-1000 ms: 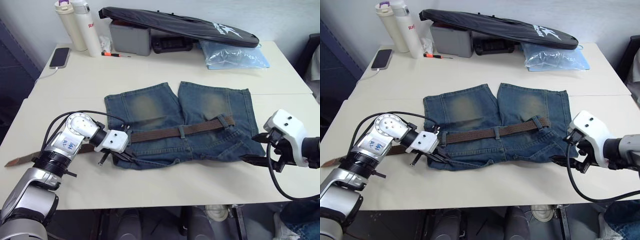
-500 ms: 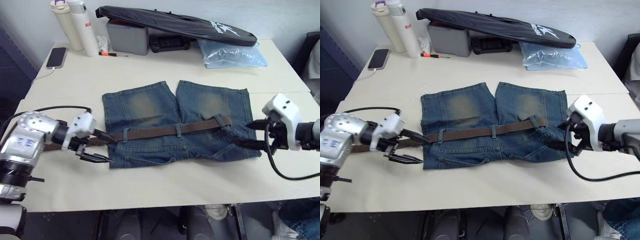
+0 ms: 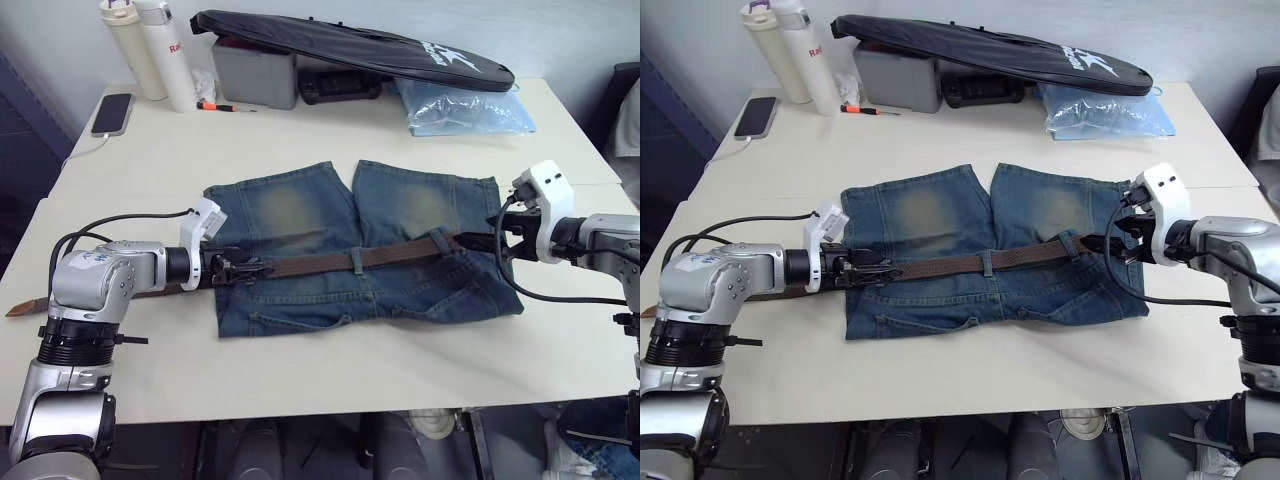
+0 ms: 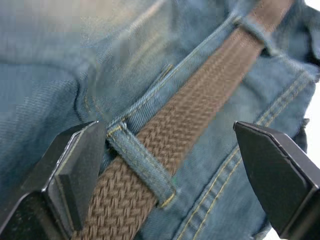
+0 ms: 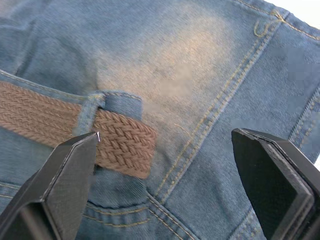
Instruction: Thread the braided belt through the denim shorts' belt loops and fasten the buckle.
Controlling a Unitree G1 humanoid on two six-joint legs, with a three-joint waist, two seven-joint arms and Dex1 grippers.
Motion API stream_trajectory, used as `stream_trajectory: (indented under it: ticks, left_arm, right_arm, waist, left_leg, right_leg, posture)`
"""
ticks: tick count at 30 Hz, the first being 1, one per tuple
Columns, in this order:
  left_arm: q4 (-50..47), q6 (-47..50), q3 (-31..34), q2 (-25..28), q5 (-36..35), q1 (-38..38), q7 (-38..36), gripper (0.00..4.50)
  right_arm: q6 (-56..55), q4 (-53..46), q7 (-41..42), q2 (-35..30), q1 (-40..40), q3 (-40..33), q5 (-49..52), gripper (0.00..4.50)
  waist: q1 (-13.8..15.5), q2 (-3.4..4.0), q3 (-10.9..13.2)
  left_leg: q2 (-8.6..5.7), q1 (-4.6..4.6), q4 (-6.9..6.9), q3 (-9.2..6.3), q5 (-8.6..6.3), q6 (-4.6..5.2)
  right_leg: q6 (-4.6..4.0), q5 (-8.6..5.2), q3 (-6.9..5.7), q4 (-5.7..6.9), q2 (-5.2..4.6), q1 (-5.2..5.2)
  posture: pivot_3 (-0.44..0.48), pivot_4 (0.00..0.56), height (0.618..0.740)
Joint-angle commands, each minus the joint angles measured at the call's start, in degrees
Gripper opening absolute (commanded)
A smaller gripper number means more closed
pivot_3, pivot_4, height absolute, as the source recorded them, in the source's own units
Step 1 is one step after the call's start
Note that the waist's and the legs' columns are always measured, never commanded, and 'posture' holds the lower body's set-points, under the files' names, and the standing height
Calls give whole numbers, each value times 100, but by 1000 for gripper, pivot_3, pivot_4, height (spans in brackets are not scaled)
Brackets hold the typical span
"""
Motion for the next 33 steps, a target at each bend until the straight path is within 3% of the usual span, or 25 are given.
stream_trajectory:
  ticks: [1, 15, 28, 33]
  left_arm:
    - [-91, 184, -84, 217, -16, 2, -104, 4471]
    - [114, 412, 108, 377, 24, -217, 83, 4471]
    - [-13, 893, 90, 60, -430, -278, -130, 4471]
    - [221, 1212, 441, -193, -611, -500, -63, 4471]
  right_arm:
    - [-132, -49, 22, 15, -98, -100, -57, 4500]
    - [-78, -272, -19, 23, 101, -135, -67, 4500]
    - [-79, -278, -40, 13, 79, -164, -115, 4500]
    - [-65, -303, -59, -3, 116, -194, -115, 4500]
  waist:
    - [-1, 0, 0]
    - [18, 0, 0]
    - [32, 0, 0]
    - [30, 0, 0]
  left_leg:
    - [0, 1, 0, 0, 0, 0]
    - [0, -1, 0, 2, 1, -2]
    - [-1, -1, 2, 2, 1, -2]
    - [-1, -2, 2, 2, 1, -2]
  right_leg:
    - [0, 0, 0, 0, 0, 0]
    - [0, 0, 1, -4, 0, 0]
    - [0, 0, 1, -4, 0, 1]
    - [0, 0, 1, -5, 0, 2]
  posture:
    - [0, 150, 739]
    - [0, 150, 739]
    - [0, 150, 739]
    - [0, 150, 739]
